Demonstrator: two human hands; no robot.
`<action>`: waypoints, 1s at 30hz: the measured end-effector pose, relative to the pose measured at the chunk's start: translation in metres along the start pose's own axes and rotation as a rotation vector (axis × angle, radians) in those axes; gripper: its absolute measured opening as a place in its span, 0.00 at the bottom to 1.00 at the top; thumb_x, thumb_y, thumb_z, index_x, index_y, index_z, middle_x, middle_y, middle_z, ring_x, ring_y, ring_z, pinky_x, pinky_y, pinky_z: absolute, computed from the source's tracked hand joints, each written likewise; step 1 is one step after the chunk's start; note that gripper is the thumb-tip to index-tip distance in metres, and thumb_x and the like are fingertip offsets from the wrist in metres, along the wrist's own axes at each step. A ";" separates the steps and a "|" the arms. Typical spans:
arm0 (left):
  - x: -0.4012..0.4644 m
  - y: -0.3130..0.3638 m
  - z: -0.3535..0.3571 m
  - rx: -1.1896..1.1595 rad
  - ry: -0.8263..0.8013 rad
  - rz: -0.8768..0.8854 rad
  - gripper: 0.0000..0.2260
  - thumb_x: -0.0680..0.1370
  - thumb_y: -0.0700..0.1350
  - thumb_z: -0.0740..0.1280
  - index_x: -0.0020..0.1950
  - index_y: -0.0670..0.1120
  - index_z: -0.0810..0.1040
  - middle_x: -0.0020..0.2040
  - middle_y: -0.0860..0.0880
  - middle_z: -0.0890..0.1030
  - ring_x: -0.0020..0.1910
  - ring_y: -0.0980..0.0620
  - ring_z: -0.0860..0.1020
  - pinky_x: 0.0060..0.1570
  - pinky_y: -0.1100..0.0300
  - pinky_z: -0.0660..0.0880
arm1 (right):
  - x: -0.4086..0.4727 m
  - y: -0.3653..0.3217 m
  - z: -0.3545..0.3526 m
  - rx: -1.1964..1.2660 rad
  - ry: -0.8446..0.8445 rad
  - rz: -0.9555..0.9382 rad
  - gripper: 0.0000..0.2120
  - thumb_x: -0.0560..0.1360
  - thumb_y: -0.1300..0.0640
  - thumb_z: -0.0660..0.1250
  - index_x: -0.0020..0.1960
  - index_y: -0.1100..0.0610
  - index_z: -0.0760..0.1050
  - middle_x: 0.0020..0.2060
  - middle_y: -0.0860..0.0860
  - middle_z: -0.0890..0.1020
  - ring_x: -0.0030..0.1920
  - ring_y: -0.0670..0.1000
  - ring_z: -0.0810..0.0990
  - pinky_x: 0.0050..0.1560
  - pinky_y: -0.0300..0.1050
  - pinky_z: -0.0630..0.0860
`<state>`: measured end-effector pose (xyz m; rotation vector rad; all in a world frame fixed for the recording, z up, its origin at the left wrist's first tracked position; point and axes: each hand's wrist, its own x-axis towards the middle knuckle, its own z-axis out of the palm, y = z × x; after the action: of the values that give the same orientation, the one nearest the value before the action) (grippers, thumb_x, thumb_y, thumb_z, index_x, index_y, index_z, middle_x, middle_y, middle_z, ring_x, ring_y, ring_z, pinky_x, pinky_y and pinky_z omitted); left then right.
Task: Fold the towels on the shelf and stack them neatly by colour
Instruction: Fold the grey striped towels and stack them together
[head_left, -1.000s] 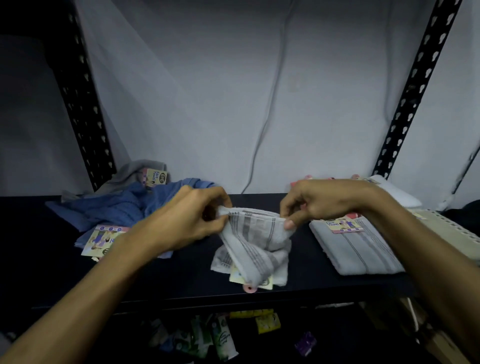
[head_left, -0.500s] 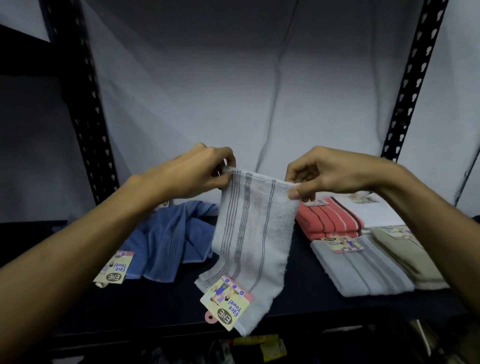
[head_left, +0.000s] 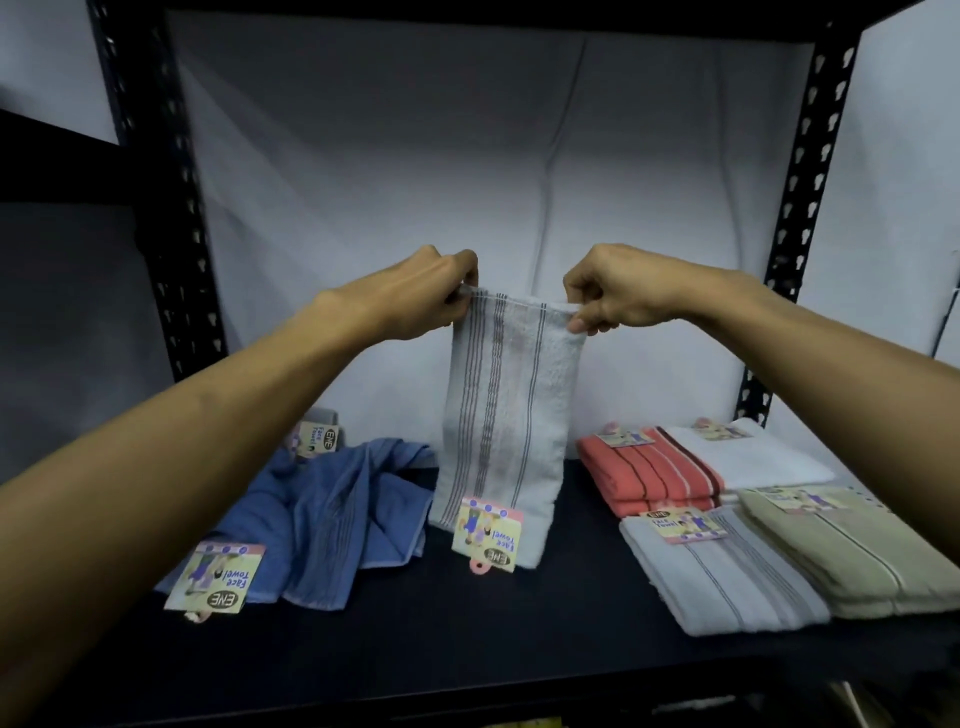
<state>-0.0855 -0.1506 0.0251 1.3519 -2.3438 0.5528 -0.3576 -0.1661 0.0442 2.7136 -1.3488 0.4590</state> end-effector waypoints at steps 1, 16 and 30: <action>0.005 -0.001 -0.002 0.015 0.013 -0.004 0.06 0.82 0.45 0.59 0.57 0.46 0.71 0.43 0.46 0.80 0.38 0.43 0.81 0.39 0.42 0.80 | 0.006 0.004 -0.003 -0.054 0.059 0.004 0.10 0.74 0.59 0.75 0.37 0.58 0.77 0.30 0.51 0.82 0.34 0.52 0.81 0.37 0.47 0.77; -0.125 0.048 0.126 -0.226 -0.073 0.023 0.04 0.83 0.42 0.61 0.58 0.46 0.69 0.42 0.46 0.79 0.38 0.43 0.78 0.39 0.43 0.74 | -0.113 0.002 0.157 -0.391 0.297 -0.390 0.05 0.72 0.65 0.67 0.47 0.60 0.79 0.39 0.55 0.78 0.41 0.59 0.77 0.37 0.52 0.75; -0.247 0.022 0.157 -0.307 -0.286 -0.246 0.16 0.76 0.41 0.65 0.61 0.56 0.78 0.59 0.57 0.76 0.58 0.52 0.78 0.52 0.48 0.78 | -0.163 -0.125 0.276 0.236 0.031 -0.432 0.20 0.78 0.67 0.63 0.69 0.58 0.72 0.59 0.52 0.78 0.56 0.52 0.75 0.57 0.43 0.74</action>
<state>-0.0098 -0.0408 -0.2361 1.6186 -2.3023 -0.0773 -0.2879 -0.0198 -0.2598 3.0508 -0.7014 0.6463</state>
